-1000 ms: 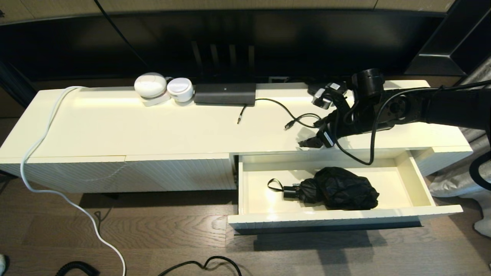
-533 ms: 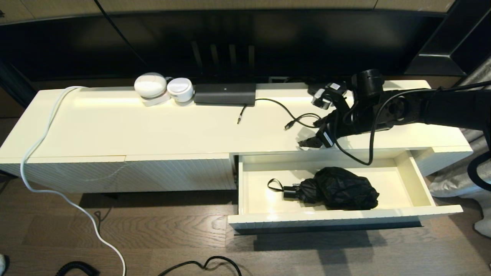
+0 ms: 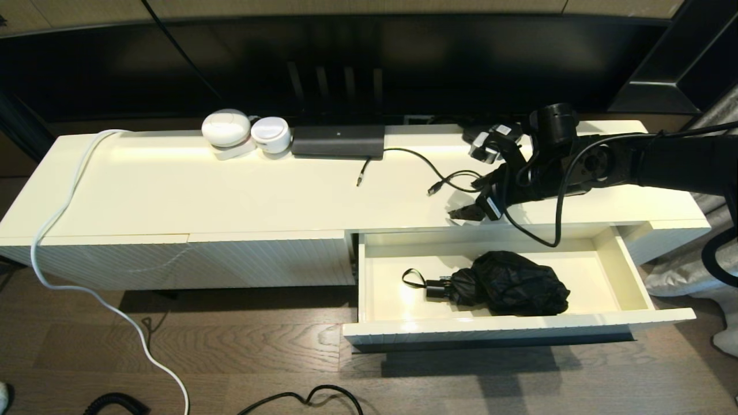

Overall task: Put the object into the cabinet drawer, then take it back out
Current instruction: Put the data cable in the drawer

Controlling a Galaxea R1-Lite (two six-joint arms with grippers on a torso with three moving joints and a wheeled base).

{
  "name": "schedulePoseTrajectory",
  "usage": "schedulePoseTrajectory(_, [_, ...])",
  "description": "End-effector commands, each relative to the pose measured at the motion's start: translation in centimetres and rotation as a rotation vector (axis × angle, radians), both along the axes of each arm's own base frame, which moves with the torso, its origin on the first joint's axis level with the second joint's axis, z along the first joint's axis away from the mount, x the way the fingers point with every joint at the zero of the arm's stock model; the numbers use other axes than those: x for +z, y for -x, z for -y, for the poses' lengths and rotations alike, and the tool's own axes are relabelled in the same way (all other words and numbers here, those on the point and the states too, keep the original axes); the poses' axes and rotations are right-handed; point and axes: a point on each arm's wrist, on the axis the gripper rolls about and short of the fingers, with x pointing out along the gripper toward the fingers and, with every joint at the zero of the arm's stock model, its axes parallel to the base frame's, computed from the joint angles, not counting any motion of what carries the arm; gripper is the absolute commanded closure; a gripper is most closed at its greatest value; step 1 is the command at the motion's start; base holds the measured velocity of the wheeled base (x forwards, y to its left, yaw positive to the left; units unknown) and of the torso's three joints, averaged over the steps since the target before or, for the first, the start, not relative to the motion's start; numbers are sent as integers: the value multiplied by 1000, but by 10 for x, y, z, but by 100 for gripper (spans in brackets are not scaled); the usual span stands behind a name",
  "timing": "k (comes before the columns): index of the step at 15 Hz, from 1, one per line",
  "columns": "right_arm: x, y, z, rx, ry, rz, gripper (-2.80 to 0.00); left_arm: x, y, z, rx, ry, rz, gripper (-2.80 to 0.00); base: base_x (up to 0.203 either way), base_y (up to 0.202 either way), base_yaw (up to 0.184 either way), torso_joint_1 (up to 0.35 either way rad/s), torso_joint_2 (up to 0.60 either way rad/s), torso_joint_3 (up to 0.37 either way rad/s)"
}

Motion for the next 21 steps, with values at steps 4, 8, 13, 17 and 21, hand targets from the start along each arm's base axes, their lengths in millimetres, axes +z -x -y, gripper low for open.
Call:
schedulePoseTrajectory(4, [-2, 0, 1, 0, 4, -12, 0, 0, 0, 0, -1, 1, -1, 0, 0, 0, 0, 0, 0, 0])
schedulePoseTrajectory(8, [-5, 1, 4, -4, 11, -40, 0, 0, 0, 0, -1, 1, -1, 0, 0, 0, 0, 0, 0, 0])
schedulePoseTrajectory(13, [-5, 3, 7, 2, 8, -64, 0, 0, 0, 0, 0, 1, 1, 0, 0, 0, 0, 0, 0, 0])
schedulePoseTrajectory(17, [6, 8, 8, 20, -9, -45, 0, 0, 0, 0, 0, 1, -1, 0, 0, 0, 0, 0, 0, 0])
schedulePoseTrajectory(21, [27, 24, 12, 28, -18, -32, 0, 0, 0, 0, -2, 1, -1, 0, 0, 0, 0, 0, 0, 0])
